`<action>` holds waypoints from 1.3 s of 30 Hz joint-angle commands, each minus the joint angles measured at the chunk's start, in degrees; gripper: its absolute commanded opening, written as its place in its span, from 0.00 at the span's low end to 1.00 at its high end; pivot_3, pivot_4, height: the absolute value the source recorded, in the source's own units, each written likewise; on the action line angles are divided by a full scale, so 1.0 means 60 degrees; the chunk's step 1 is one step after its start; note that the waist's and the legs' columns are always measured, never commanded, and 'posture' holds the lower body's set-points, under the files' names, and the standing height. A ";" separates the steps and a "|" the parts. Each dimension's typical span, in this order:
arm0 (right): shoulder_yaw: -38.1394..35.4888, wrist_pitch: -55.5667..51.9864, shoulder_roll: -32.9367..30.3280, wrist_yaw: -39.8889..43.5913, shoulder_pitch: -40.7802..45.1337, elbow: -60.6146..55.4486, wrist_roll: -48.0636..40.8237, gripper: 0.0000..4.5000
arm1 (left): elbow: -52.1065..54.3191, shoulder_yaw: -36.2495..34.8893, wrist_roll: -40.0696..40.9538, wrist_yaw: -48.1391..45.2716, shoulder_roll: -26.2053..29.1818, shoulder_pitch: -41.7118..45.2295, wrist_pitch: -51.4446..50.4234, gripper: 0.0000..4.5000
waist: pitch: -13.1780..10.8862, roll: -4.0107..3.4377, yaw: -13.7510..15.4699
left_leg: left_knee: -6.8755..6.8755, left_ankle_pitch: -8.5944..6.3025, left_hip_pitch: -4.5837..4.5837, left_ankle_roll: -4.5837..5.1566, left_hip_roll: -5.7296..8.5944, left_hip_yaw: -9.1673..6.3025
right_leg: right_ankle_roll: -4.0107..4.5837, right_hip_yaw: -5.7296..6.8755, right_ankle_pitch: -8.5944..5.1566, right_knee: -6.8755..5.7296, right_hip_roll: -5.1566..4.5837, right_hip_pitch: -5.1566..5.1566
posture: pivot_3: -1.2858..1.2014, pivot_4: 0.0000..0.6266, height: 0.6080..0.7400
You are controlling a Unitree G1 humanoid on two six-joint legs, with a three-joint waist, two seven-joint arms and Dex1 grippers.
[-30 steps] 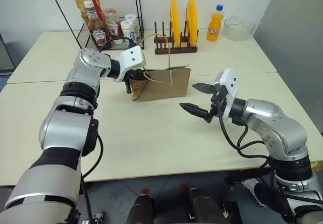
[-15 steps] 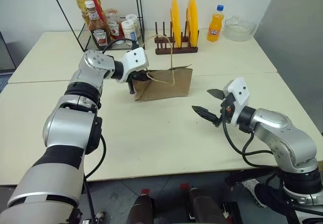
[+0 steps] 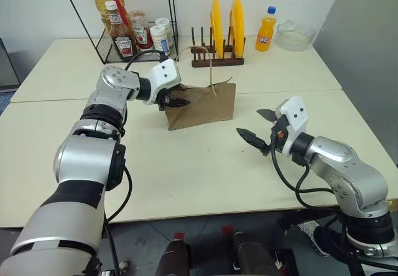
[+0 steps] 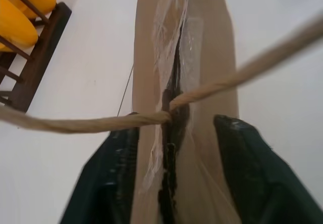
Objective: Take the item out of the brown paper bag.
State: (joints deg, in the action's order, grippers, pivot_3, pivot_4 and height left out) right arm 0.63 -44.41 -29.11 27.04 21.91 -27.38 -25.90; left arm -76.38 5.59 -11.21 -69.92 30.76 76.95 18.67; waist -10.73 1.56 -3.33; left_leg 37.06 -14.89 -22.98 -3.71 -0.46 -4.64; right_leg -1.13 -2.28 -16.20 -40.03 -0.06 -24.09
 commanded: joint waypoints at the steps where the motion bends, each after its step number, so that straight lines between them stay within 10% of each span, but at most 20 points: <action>1: -0.0355 0.0055 -0.0037 -0.0062 0.0094 -0.0332 -0.0085 1.00 | 0.0514 -0.0276 0.0310 -0.0679 0.0607 0.0389 0.0075 0.87 | 0.0000 0.0000 -0.0011 | -0.0001 0.0000 0.0002 0.0000 -0.0001 0.0000 | 0.0000 -0.0001 0.0000 -0.0001 0.0001 0.0000 | 0.52 0.24 1.00; 12: -0.0193 0.0808 0.0022 -0.0637 -0.0395 -0.1066 0.0764 1.00 | 0.0535 -0.1140 0.0901 0.0647 0.2041 0.0071 -0.1290 0.99 | 0.0001 0.0001 0.0035 | 0.0004 0.0000 0.0004 0.0001 -0.0003 -0.0009 | -0.0001 0.0007 -0.0001 -0.0003 0.0001 0.0006 | 0.52 0.24 1.00; 20: 0.0035 0.1993 0.0045 -0.0199 0.2750 0.3253 0.1799 1.00 | 0.1550 -0.2210 0.2322 -0.0404 0.1925 -0.0420 -0.2514 0.99 | 0.0000 -0.0001 -0.0039 | 0.0091 -0.0001 -0.0003 0.0001 0.0003 0.0006 | -0.0020 -0.0005 0.0012 -0.0038 -0.0002 0.0011 | 0.52 0.24 1.00; 30: 0.0680 0.6892 0.1682 0.0533 0.8986 1.3869 0.3722 1.00 | 1.3703 -0.4962 0.6137 0.1063 0.2393 -0.8762 -0.9318 0.99 | 0.0001 -0.0022 -0.0708 | 0.0027 0.0019 0.0018 -0.0036 -0.0096 0.0008 | 0.0047 -0.0038 -0.0025 -0.0111 -0.0036 -0.0021 | 0.52 0.24 1.00; 39: 0.0720 0.8059 0.3359 0.0178 1.0860 1.7067 0.4749 1.00 | 1.9400 -0.5234 0.7118 0.5425 -0.1149 -1.3710 -1.0849 0.99 | 0.0008 -0.0020 -0.0328 | 0.0045 0.0000 0.0025 -0.0002 -0.0042 0.0017 | 0.0047 -0.0038 -0.0025 -0.0126 -0.0101 0.0005 | 0.52 0.24 1.00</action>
State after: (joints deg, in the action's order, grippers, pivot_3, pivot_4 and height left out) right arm 4.74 1.79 -9.10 28.56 84.41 75.28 1.21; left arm 35.74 -26.38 30.56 -40.32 24.56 -4.89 -47.25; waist -10.68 1.44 -5.30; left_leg 37.35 -14.89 -22.81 -3.72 -0.71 -4.56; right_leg -0.84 -2.49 -16.35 -40.79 -0.65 -24.03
